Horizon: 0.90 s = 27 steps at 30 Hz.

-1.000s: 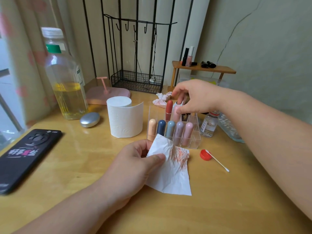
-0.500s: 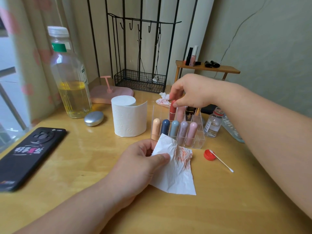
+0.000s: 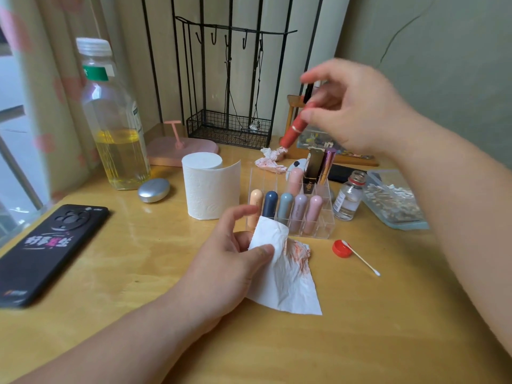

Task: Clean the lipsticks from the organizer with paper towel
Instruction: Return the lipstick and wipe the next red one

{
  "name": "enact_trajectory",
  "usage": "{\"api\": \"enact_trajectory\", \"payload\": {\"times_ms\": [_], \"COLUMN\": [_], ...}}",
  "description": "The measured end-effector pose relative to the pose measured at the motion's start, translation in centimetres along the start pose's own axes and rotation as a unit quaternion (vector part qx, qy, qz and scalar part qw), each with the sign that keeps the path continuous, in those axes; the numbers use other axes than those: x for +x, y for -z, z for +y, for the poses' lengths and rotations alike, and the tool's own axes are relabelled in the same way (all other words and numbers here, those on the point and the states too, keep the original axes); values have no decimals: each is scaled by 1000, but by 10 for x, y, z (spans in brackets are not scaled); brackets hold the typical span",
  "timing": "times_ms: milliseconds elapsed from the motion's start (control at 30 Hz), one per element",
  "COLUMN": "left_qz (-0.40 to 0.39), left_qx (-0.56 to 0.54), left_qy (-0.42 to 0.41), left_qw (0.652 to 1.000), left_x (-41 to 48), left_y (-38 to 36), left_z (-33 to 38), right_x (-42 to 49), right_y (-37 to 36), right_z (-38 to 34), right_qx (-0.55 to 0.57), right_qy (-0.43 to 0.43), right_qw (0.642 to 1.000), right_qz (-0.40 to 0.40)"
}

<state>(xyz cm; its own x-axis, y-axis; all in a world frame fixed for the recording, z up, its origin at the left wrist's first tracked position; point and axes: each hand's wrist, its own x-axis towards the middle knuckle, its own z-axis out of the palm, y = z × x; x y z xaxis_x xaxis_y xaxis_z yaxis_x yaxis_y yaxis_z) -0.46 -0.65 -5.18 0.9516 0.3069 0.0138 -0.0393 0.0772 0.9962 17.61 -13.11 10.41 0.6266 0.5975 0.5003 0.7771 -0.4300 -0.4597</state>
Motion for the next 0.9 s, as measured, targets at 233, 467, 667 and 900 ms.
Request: {"api": "enact_trajectory", "payload": {"times_ms": [233, 467, 667, 900], "left_qz": [-44, -201, -199, -141], "left_qx": [92, 87, 58, -48], "left_qy": [13, -18, -4, 33], "left_qw": [995, 976, 978, 988], "left_x": [-11, -27, -25, -22], "left_y": [-8, -15, -18, -17], "left_z": [5, 15, 10, 5], "right_x": [-122, -174, -194, -200], "right_y": [12, -30, -50, -50], "right_z": [-26, -23, -16, -18], "right_qx": [188, 276, 368, 238], "right_qy": [-105, -158, -175, -147], "right_qw": [972, 946, 913, 957], "right_qz": [-94, -61, -6, -77]}}
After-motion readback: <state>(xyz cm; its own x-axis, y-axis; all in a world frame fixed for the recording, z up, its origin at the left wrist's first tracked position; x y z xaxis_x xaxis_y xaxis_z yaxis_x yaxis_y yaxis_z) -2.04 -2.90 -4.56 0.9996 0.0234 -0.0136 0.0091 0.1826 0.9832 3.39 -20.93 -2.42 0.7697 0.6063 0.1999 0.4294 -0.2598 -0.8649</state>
